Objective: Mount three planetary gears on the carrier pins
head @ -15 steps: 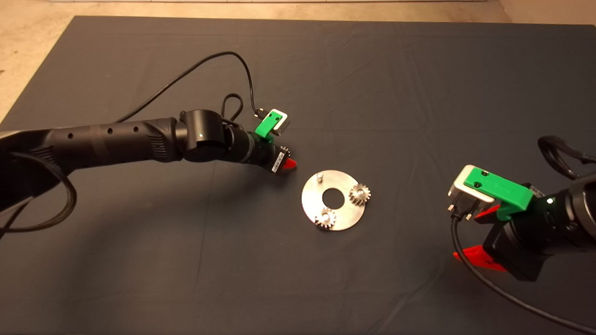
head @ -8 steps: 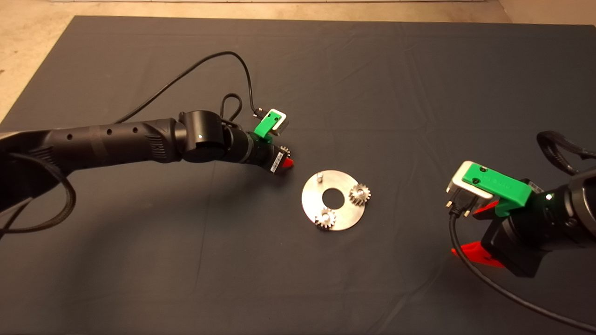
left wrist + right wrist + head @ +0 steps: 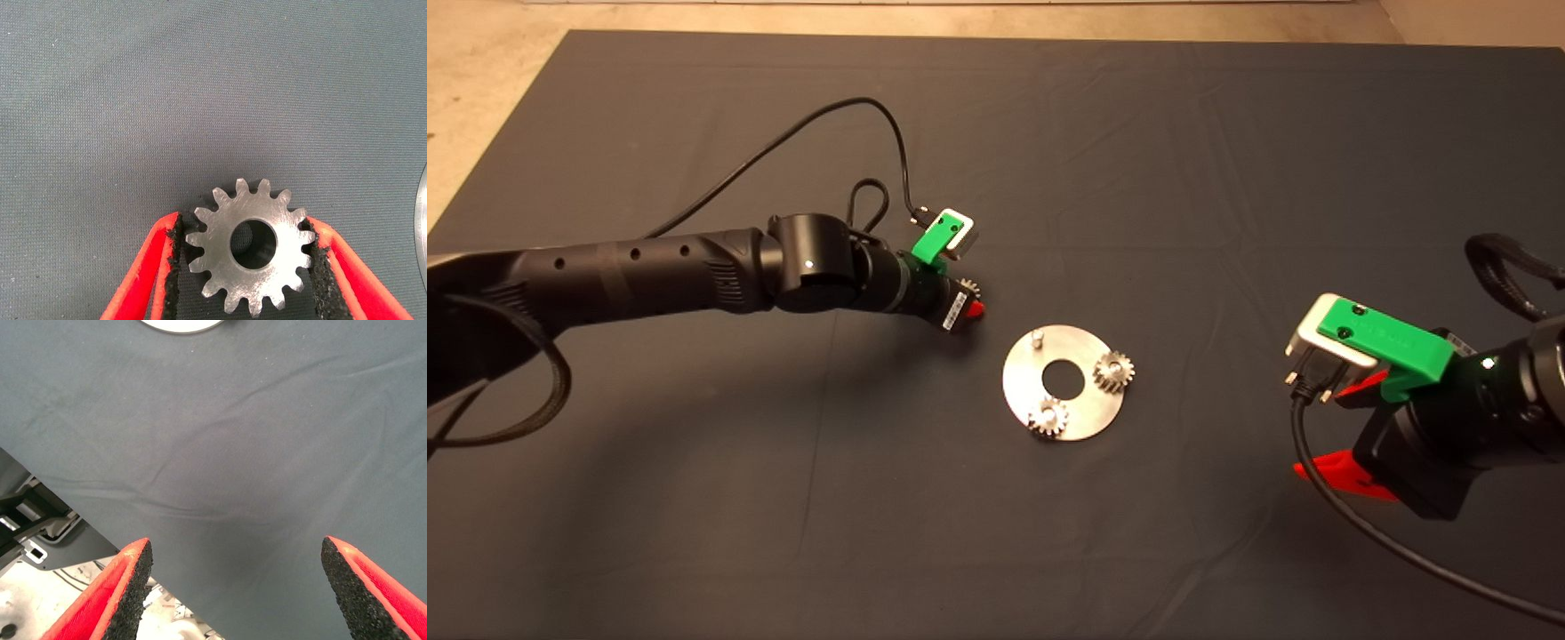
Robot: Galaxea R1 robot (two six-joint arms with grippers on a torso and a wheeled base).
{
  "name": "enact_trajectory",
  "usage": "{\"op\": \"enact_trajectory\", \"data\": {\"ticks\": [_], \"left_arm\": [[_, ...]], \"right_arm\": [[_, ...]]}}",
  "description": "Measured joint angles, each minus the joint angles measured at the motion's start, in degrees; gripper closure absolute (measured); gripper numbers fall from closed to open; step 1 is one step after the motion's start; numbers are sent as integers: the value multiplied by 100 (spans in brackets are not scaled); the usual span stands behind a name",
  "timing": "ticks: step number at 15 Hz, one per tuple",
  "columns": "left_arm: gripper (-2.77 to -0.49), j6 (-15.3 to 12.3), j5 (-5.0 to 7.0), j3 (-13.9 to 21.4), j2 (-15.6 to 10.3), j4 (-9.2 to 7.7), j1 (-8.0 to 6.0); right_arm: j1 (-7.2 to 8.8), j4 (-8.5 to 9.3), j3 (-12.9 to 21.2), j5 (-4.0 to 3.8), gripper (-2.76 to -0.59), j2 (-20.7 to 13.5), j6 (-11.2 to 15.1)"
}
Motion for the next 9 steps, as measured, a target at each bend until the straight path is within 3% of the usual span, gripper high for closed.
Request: {"op": "enact_trajectory", "data": {"ticks": [9], "left_arm": [[-89,-1,39,195,0,-1,49]], "right_arm": [[48,72,-9,0,-186,0,24]]}}
